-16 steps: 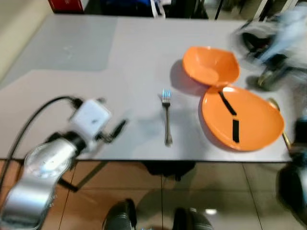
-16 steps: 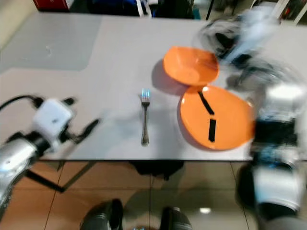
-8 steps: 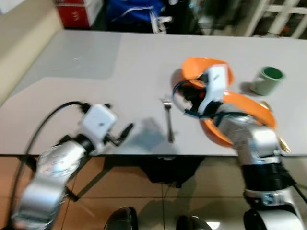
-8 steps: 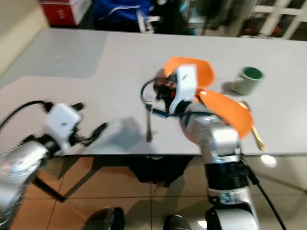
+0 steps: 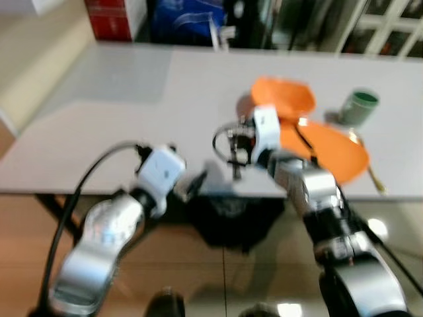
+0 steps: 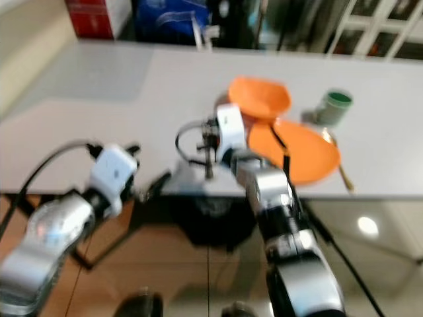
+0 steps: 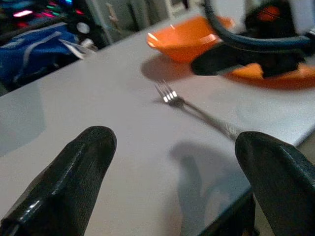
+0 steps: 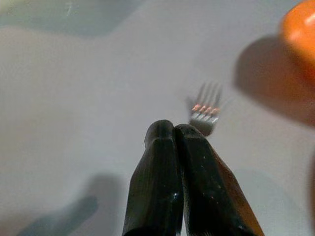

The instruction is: Setting the table

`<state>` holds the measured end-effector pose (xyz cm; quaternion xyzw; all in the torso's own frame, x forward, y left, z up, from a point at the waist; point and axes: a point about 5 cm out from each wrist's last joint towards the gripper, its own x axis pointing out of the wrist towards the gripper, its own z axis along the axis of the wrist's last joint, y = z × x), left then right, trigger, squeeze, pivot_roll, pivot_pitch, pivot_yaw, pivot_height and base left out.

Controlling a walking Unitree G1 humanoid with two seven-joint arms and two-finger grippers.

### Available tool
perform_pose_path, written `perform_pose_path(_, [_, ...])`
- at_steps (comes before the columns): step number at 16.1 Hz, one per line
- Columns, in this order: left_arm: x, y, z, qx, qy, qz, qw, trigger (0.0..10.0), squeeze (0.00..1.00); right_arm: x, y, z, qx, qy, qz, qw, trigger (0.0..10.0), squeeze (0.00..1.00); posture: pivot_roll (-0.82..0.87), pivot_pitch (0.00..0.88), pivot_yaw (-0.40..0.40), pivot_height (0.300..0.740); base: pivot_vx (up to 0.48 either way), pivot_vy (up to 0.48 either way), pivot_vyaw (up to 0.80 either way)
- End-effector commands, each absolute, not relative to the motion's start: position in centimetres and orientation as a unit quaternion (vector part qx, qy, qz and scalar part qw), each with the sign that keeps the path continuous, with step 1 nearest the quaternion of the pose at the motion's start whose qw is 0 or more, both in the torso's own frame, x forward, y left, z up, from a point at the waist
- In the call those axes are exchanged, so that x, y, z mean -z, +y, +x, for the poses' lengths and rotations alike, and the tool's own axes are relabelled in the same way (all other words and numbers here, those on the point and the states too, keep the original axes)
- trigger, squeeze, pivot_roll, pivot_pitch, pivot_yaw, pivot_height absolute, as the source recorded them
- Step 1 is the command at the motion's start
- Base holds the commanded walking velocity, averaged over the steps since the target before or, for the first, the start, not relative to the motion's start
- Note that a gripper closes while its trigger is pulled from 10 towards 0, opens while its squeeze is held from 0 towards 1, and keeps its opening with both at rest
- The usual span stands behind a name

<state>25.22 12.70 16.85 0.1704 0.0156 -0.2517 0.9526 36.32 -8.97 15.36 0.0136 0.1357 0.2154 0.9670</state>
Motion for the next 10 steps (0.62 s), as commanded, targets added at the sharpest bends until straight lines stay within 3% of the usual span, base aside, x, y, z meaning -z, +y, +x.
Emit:
perform_pose_path(1, [-17.2,12.8,25.4,0.218,0.009,0.162,0.962,10.0,0.0,-16.9,-9.2,36.5,-0.205,0.085,0.02,0.975,10.0,0.0,0.02,0.06,-0.054,0.74,0.0,0.0,0.0])
perform_pose_path(3, [-17.5,12.7,25.9,0.191,-0.006,0.156,0.969,10.0,0.0,-17.7,-9.4,36.4,-0.19,0.036,0.039,0.98,10.0,0.0,0.01,0.054,-0.052,0.74,0.0,0.0,0.0])
perform_pose_path(5, [-17.4,12.2,26.8,0.171,-0.01,0.147,0.974,10.0,0.0,-18.7,-11.6,34.0,-0.163,-0.019,0.042,0.985,10.0,0.0,-0.01,0.026,-0.037,0.74,0.0,0.0,0.0])
perform_pose_path(10, [-17.6,11.3,28.1,0.167,-0.03,0.121,0.978,10.0,0.0,-16.4,-14.7,29.0,-0.121,-0.026,-0.029,0.992,10.0,0.0,-0.08,0.0,0.02,0.74,0.0,0.0,0.0])
